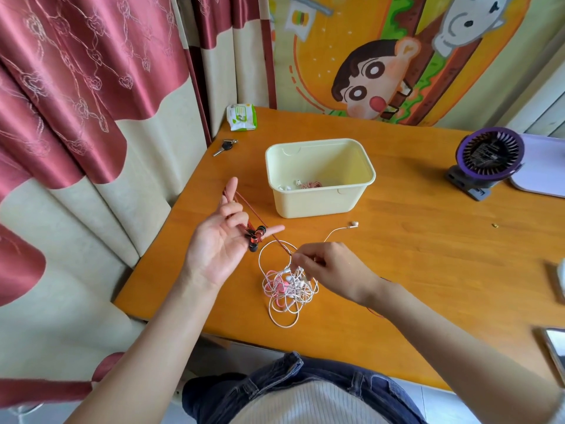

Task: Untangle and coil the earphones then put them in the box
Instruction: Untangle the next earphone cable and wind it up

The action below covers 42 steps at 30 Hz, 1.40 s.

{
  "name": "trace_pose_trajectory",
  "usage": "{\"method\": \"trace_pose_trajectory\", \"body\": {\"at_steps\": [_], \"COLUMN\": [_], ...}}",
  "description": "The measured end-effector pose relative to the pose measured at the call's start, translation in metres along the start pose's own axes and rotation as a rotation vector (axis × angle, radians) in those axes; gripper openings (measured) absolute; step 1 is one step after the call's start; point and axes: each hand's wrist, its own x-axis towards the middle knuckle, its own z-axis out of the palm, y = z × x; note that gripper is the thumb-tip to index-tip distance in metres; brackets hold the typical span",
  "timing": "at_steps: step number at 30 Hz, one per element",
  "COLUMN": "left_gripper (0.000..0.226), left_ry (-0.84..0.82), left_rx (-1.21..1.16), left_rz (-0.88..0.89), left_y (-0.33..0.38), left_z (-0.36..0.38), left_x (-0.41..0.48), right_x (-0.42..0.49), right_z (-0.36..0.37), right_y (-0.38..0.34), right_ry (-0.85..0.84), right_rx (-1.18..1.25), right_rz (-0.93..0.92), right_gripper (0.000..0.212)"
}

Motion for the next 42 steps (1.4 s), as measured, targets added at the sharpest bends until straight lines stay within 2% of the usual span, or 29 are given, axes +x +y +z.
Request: {"method": "trace_pose_trajectory", "body": {"at_steps": [3, 6, 8, 11, 14, 16, 19, 22, 25, 29, 31, 34, 36, 38, 40, 42], "left_gripper": [0.036, 0.031, 0.028, 0.026, 0.025, 0.026, 0.029, 0.025, 0.018, 0.029, 0.036, 0.040, 0.037, 0.029, 0.032, 0.029], "left_ry": [0.156, 0.227, 0.251, 0.230, 0.184, 0.121, 0.038, -0.029, -0.104, -0.333, -0.378, -0.362, -0.321, -0.153, 0.051, 0.105], "left_rx": [0.097, 0.287, 0.491, 0.919, 1.234, 1.292, 1.165, 0.863, 0.527, 0.192, 0.057, 0.009, -0.025, -0.002, 0.132, 0.319], "left_rz": [0.078, 0.143, 0.162, 0.173, 0.032, -0.099, -0.264, -0.358, -0.354, -0.377, -0.372, -0.300, -0.244, -0.130, 0.018, 0.077], "left_y": [0.000, 0.001, 0.000, -0.006, -0.018, -0.025, -0.029, -0.026, -0.019, -0.010, -0.007, -0.002, -0.001, -0.001, -0.001, -0.003], "left_z": [0.001, -0.004, -0.010, -0.017, -0.022, -0.020, -0.013, -0.008, -0.009, -0.013, -0.014, -0.011, -0.005, -0.001, 0.006, 0.006], "left_x": [0.003, 0.006, 0.005, 0.000, -0.006, -0.009, -0.014, -0.019, -0.019, -0.017, -0.013, -0.008, -0.004, -0.002, 0.000, 0.003], "right_x": [-0.003, -0.006, -0.006, -0.004, 0.000, 0.005, 0.016, 0.024, 0.028, 0.026, 0.022, 0.016, 0.010, 0.005, 0.001, -0.002], "right_z": [0.003, 0.001, -0.004, -0.011, -0.018, -0.026, -0.041, -0.049, -0.048, -0.034, -0.023, -0.006, 0.003, 0.010, 0.013, 0.013], "right_y": [-0.006, -0.012, -0.017, -0.022, -0.025, -0.024, -0.019, -0.009, 0.004, 0.011, 0.011, 0.009, 0.007, 0.003, -0.001, -0.004], "right_ry": [-0.050, -0.084, -0.090, -0.081, -0.069, -0.024, 0.077, 0.142, 0.190, 0.183, 0.138, 0.073, 0.022, -0.022, -0.049, -0.054], "right_rx": [0.004, 0.055, 0.095, 0.139, 0.146, 0.141, 0.153, 0.147, 0.156, 0.136, 0.121, 0.071, 0.040, 0.019, 0.008, -0.007], "right_rz": [-0.038, -0.061, -0.069, -0.079, -0.093, -0.092, -0.092, -0.080, -0.039, 0.002, 0.004, 0.009, 0.008, -0.014, -0.043, -0.080], "right_gripper": [0.026, 0.027, 0.028, 0.026, 0.026, 0.025, 0.021, 0.020, 0.020, 0.020, 0.022, 0.029, 0.026, 0.024, 0.023, 0.024]}}
